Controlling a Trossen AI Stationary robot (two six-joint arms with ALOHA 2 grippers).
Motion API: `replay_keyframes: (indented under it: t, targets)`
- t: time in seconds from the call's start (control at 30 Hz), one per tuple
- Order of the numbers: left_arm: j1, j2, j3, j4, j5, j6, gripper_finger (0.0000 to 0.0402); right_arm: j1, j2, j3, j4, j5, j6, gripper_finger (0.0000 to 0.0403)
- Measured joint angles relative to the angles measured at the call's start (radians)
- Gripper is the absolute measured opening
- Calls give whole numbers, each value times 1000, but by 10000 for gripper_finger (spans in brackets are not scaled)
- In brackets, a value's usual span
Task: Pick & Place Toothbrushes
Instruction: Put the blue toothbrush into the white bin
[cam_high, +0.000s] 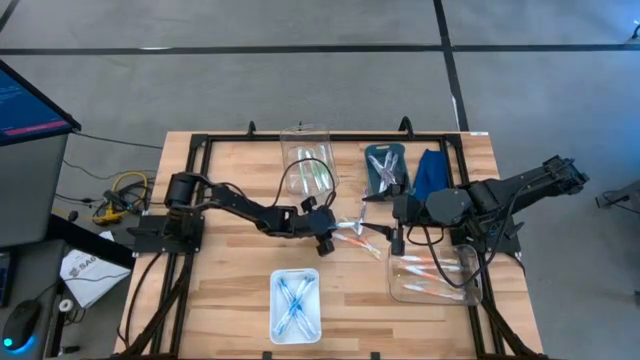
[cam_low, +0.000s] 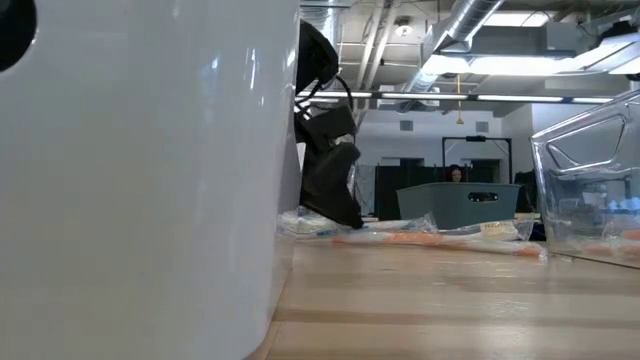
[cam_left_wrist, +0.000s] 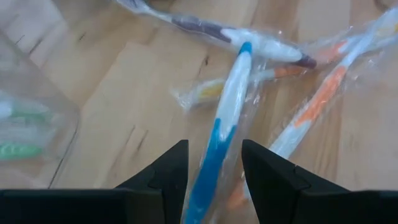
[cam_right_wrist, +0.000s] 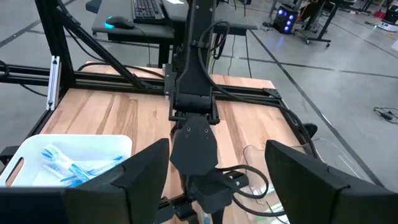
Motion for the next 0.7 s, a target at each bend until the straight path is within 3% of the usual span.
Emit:
replay_keyframes:
  t: [0.43,0.53,0.7]
  targets:
    - [-6,21,6,20,17,0,139,0,0,0,0,0,0,260]
    - [-6,21,5,14,14,0,112,0,0,0,0,0,0,260]
    - [-6,21,5,18,22,1,22,0,0,0,0,0,0,260]
